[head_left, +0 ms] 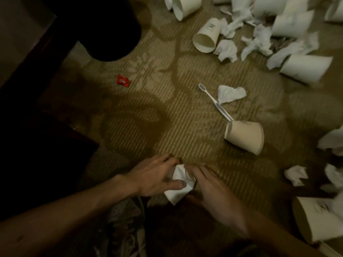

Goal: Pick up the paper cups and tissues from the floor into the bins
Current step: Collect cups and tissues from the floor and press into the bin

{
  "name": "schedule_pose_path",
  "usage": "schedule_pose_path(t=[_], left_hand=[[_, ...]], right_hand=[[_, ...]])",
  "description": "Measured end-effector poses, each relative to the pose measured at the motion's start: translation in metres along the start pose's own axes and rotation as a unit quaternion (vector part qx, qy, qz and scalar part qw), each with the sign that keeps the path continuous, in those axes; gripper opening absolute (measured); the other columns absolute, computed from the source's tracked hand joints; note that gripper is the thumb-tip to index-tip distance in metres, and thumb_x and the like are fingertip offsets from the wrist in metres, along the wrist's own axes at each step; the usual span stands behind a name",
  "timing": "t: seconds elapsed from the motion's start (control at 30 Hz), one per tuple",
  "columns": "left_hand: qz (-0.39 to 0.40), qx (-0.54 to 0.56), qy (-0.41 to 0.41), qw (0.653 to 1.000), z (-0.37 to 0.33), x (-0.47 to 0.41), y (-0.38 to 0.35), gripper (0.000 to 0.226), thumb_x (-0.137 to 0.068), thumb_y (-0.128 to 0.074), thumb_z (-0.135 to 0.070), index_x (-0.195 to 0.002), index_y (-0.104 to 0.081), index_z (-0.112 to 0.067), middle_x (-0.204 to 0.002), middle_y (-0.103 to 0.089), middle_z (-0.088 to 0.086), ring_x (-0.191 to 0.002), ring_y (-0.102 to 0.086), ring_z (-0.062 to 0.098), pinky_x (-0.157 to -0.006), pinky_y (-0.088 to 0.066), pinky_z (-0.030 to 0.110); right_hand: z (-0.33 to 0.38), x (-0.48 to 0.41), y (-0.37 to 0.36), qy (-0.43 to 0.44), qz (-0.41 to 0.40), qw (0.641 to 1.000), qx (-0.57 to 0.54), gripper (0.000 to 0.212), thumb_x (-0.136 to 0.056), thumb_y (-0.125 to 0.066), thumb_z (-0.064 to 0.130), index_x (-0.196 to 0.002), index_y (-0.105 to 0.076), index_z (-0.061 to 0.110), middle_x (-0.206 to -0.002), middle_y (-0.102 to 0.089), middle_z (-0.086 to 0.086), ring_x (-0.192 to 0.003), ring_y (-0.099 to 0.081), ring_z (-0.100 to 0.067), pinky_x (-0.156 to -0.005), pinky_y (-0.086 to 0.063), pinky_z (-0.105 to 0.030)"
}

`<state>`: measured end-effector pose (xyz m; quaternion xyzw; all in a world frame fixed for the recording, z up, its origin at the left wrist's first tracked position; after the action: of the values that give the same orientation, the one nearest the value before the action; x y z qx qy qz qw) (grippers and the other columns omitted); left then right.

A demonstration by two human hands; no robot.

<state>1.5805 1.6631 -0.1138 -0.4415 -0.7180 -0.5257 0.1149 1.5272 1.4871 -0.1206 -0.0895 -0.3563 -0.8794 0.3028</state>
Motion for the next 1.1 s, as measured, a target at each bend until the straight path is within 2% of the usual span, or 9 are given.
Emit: schedule_pose_path(t=[0.1,0.27,0.43,0.6,0.73,0.8,0.9,1.0,1.1], left_hand=[[-0.025,0.024,-0.008,0.999,0.002,-0.013,-0.005,0.044,-0.089,-0.055,-0.062,-0.119,-0.053,-0.029,-0.11,-0.052,-0.011,-0.101,-0.052,0.009,-0.084,-0.049,0.036],[-0.015,0.074,-0.043,0.996,0.003,-0.022,-0.008,0.024,-0.086,-0.064,-0.058,-0.093,-0.046,-0.043,-0.086,-0.053,-0.022,-0.079,-0.053,-0.001,-0.063,-0.039,0.021],[0.032,0.177,-0.02,0.984,0.002,-0.031,-0.002,0.03,-0.085,-0.067,-0.055,-0.098,-0.066,-0.027,-0.087,-0.069,-0.005,-0.079,-0.066,0.012,-0.07,-0.056,0.044],[-0.003,0.286,-0.007,0.958,-0.012,-0.046,0.018,0.015,-0.088,-0.067,-0.044,-0.092,-0.073,-0.03,-0.091,-0.073,-0.004,-0.086,-0.069,0.013,-0.081,-0.056,0.041],[0.01,0.452,0.018,0.892,-0.032,-0.049,0.036,0.057,-0.076,-0.052,-0.076,-0.099,-0.075,-0.03,-0.096,-0.074,0.0,-0.084,-0.071,0.017,-0.062,-0.056,0.027],[0.018,0.513,-0.002,0.858,-0.045,-0.05,0.04,0.067,-0.075,-0.047,-0.083,-0.12,-0.066,-0.036,-0.116,-0.071,-0.003,-0.105,-0.068,0.016,-0.074,-0.056,0.028],[-0.057,0.488,-0.029,0.87,-0.067,-0.051,0.04,0.101,-0.062,-0.07,-0.074,-0.147,-0.031,-0.038,-0.132,-0.057,-0.015,-0.119,-0.057,0.001,-0.087,-0.054,0.024],[-0.153,0.465,-0.06,0.87,-0.095,-0.053,0.038,0.133,-0.047,-0.086,-0.056,-0.153,-0.01,-0.037,-0.129,-0.045,-0.028,-0.114,-0.048,-0.019,-0.08,-0.047,0.004],[-0.217,0.496,-0.048,0.84,-0.101,-0.057,0.046,0.113,-0.052,-0.088,-0.054,-0.143,-0.02,-0.045,-0.121,-0.056,-0.019,-0.106,-0.059,-0.011,-0.077,-0.05,0.009]], right_hand=[[-0.002,-0.004,-0.005,-0.021,-0.013,1.0,0.003,0.069,-0.093,-0.062,0.03,-0.151,-0.025,0.03,-0.148,-0.035,0.009,-0.136,-0.031,-0.009,-0.114,-0.024,-0.024],[-0.004,-0.008,-0.006,-0.021,-0.023,0.999,0.045,0.063,-0.095,-0.06,0.03,-0.149,-0.027,0.034,-0.141,-0.039,0.009,-0.129,-0.034,-0.011,-0.107,-0.031,-0.025],[-0.01,-0.005,0.006,-0.029,-0.035,0.996,-0.08,0.043,-0.094,-0.063,0.023,-0.136,-0.049,0.025,-0.12,-0.057,0.009,-0.111,-0.052,-0.008,-0.092,-0.041,-0.021],[-0.029,0.002,0.029,-0.149,-0.073,0.967,-0.196,0.03,-0.095,-0.062,0.023,-0.125,-0.063,0.027,-0.111,-0.068,0.008,-0.099,-0.063,-0.003,-0.086,-0.053,-0.024],[-0.038,0.01,0.05,-0.2,-0.148,0.887,-0.388,0.017,-0.093,-0.064,0.011,-0.108,-0.066,0.018,-0.097,-0.072,-0.006,-0.078,-0.072,-0.01,-0.062,-0.055,-0.023],[-0.039,0.014,0.061,-0.227,-0.183,0.828,-0.48,0.016,-0.092,-0.066,0.014,-0.107,-0.064,0.017,-0.1,-0.072,-0.008,-0.079,-0.074,-0.017,-0.061,-0.058,-0.028],[-0.036,0.016,0.069,-0.238,-0.217,0.771,-0.549,0.021,-0.088,-0.071,0.015,-0.108,-0.065,0.014,-0.099,-0.074,-0.009,-0.084,-0.074,-0.021,-0.065,-0.06,-0.032],[-0.021,0.012,0.068,-0.225,-0.224,0.765,-0.561,0.017,-0.093,-0.062,0.007,-0.11,-0.064,0.008,-0.102,-0.072,-0.014,-0.085,-0.074,-0.026,-0.073,-0.062,-0.041],[-0.01,0.008,0.071,-0.185,-0.235,0.799,-0.521,0.02,-0.101,-0.05,0.012,-0.112,-0.067,0.013,-0.089,-0.074,-0.002,-0.077,-0.074,-0.021,-0.069,-0.062,-0.037]])
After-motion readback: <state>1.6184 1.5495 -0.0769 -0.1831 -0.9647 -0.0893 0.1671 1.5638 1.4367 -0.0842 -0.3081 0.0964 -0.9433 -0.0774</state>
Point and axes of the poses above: each hand's wrist, its own x-axis away from the middle knuckle, its own y-axis out of the back of the hand, z = x × y, the point moved 3 cm from there along -x, towards the middle knuckle
